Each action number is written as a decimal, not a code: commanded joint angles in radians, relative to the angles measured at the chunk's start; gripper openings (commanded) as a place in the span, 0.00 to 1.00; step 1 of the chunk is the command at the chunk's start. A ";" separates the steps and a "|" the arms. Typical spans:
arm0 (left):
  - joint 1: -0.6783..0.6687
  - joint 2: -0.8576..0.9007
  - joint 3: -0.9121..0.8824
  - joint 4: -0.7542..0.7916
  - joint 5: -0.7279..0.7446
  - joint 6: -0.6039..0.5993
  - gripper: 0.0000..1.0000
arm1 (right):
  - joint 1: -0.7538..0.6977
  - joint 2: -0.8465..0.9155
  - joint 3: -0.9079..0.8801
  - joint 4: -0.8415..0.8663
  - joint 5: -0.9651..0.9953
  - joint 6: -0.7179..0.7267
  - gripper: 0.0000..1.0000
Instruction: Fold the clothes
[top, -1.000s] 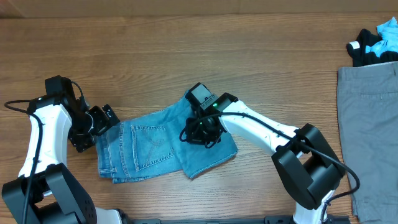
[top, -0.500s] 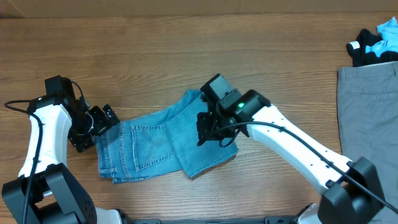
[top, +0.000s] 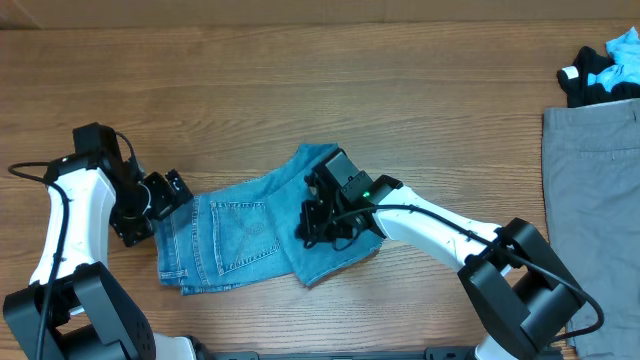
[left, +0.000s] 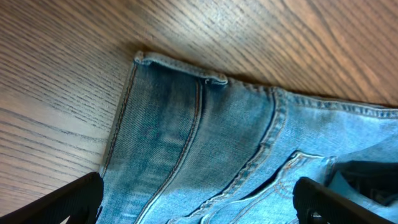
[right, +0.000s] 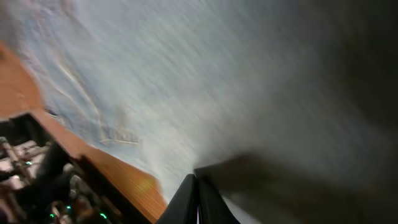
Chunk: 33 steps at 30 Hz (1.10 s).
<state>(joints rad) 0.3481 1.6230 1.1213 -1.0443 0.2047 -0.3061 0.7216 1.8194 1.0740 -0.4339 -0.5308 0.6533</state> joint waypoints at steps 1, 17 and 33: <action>-0.003 -0.013 -0.039 0.006 -0.002 0.026 1.00 | 0.003 0.007 -0.002 0.060 -0.026 0.072 0.05; -0.003 -0.013 -0.062 0.024 -0.003 0.023 1.00 | 0.070 0.067 0.001 0.078 0.024 0.068 0.70; -0.003 -0.013 -0.062 0.033 -0.002 0.022 1.00 | 0.077 0.068 0.262 -0.272 0.419 -0.262 0.97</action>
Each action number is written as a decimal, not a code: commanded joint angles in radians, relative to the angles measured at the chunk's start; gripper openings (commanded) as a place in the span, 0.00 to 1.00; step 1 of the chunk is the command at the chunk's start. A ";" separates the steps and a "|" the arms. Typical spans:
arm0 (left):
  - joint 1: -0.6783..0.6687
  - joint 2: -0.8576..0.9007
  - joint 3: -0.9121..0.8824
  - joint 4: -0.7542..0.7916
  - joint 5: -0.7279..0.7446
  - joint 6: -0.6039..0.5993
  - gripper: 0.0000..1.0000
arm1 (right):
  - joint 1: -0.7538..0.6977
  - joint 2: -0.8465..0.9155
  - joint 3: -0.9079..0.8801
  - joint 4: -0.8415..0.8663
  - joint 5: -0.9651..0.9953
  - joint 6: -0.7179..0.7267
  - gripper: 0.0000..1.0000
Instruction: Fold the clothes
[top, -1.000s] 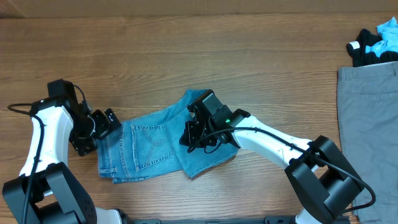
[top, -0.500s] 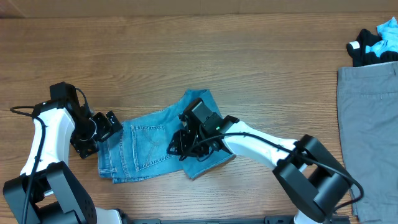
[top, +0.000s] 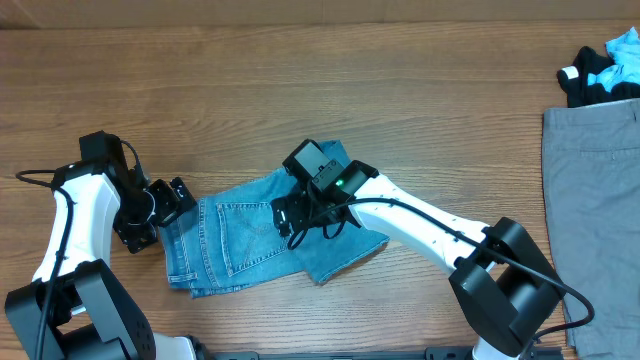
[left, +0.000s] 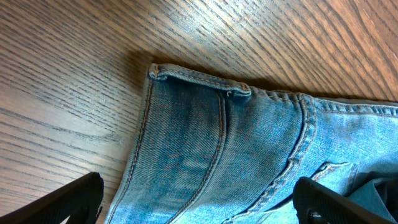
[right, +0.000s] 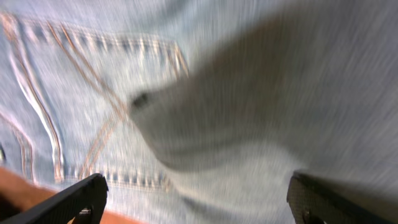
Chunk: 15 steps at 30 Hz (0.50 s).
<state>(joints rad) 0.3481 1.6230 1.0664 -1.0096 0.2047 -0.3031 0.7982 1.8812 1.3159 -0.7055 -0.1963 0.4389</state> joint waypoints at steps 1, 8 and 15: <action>-0.003 -0.013 -0.007 -0.002 -0.002 0.019 1.00 | 0.001 0.006 0.020 -0.004 0.106 -0.052 0.97; -0.003 -0.013 -0.007 -0.003 -0.002 0.019 1.00 | 0.078 0.008 0.020 -0.033 0.267 -0.095 0.95; -0.003 -0.013 -0.007 -0.007 -0.002 0.019 1.00 | 0.169 0.020 0.020 -0.025 0.365 -0.038 0.95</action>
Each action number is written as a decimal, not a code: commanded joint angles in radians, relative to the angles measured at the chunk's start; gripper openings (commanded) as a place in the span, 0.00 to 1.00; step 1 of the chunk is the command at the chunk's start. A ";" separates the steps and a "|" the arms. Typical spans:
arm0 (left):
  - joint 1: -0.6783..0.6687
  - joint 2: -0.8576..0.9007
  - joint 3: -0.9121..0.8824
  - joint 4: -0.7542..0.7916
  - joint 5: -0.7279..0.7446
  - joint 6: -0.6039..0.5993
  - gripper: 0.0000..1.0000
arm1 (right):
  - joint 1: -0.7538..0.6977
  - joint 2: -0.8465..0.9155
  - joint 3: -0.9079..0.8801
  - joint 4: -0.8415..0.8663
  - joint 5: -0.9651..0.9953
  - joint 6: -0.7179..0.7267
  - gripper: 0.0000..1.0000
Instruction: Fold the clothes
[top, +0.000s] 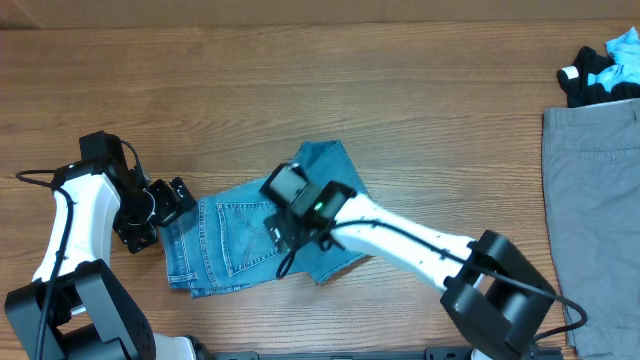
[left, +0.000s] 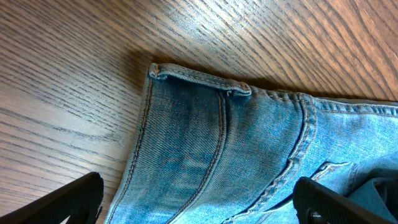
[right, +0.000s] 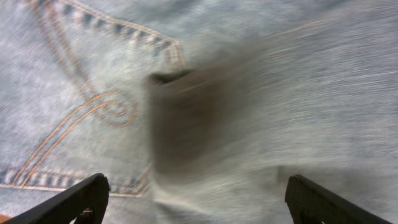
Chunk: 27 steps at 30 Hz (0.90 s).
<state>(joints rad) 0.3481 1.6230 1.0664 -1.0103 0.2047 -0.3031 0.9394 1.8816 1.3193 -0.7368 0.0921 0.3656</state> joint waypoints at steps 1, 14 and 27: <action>-0.003 -0.013 -0.007 -0.007 -0.002 0.019 1.00 | 0.030 0.026 0.016 0.006 0.089 0.055 0.95; -0.003 -0.013 -0.007 -0.007 -0.002 0.019 1.00 | 0.018 0.064 0.016 0.098 0.102 0.080 0.86; -0.003 -0.013 -0.007 -0.006 -0.002 0.019 1.00 | 0.017 0.103 0.016 0.161 0.118 0.114 0.51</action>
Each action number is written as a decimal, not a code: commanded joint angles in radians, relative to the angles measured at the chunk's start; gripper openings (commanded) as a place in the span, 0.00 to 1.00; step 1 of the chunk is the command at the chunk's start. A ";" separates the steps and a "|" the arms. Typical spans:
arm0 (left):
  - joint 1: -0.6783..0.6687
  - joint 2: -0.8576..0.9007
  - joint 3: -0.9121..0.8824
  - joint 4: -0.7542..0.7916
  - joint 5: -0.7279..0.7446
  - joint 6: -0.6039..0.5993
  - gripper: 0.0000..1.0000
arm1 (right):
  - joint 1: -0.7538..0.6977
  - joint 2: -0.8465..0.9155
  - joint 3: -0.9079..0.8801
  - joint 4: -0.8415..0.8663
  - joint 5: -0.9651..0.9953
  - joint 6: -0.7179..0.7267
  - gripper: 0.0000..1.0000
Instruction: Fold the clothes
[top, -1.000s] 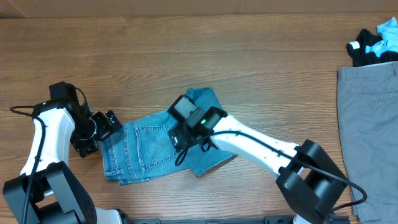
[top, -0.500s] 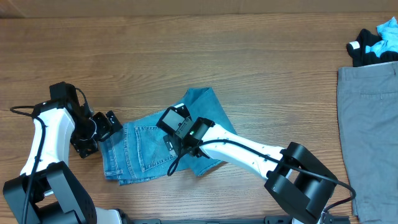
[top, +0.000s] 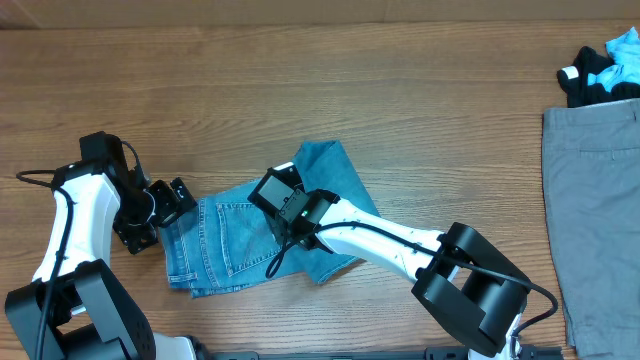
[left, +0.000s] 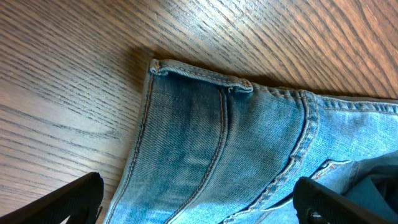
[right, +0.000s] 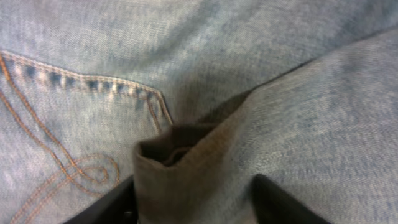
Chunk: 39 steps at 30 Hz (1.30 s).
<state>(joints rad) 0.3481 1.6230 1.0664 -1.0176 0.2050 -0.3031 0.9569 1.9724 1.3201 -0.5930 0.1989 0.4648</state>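
A pair of light blue denim shorts (top: 240, 240) lies on the table, one leg folded over toward the upper right. My right gripper (top: 285, 215) presses down on the middle of them. In the right wrist view its fingers (right: 127, 202) have closed in on a raised fold of denim (right: 186, 168) beside the stitched back pocket (right: 74, 137). My left gripper (top: 165, 205) hovers open at the shorts' left end, and the waistband corner (left: 199, 78) lies ahead of its fingertips (left: 71, 199).
Grey trousers (top: 595, 210) lie flat at the right edge. A black and light blue heap of clothes (top: 605, 60) sits at the back right corner. The wooden table (top: 400, 90) runs bare behind the shorts.
My right gripper's jaws, wide open over the back pocket before, have closed onto a fold of denim. It has shifted slightly toward the back left. The left gripper has not moved.
My right gripper was shut over the folded leg on the shorts' right side, while the left stood open by the waistband. Then the right was open farther left, and the left arm had drawn back a little. The right then reached the back pocket, and now grips a fold.
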 joint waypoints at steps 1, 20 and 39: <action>-0.003 -0.013 -0.007 0.001 -0.002 0.019 1.00 | -0.002 0.015 0.016 0.022 0.011 0.017 0.46; -0.003 -0.013 -0.007 0.002 -0.002 0.019 1.00 | -0.112 -0.004 0.145 0.004 0.063 0.080 0.04; -0.003 -0.013 -0.007 0.001 -0.002 0.019 1.00 | -0.117 0.117 0.211 -0.021 0.033 0.005 0.04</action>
<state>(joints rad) 0.3481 1.6230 1.0664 -1.0172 0.2047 -0.3031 0.8452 2.0621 1.5089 -0.6193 0.2543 0.4923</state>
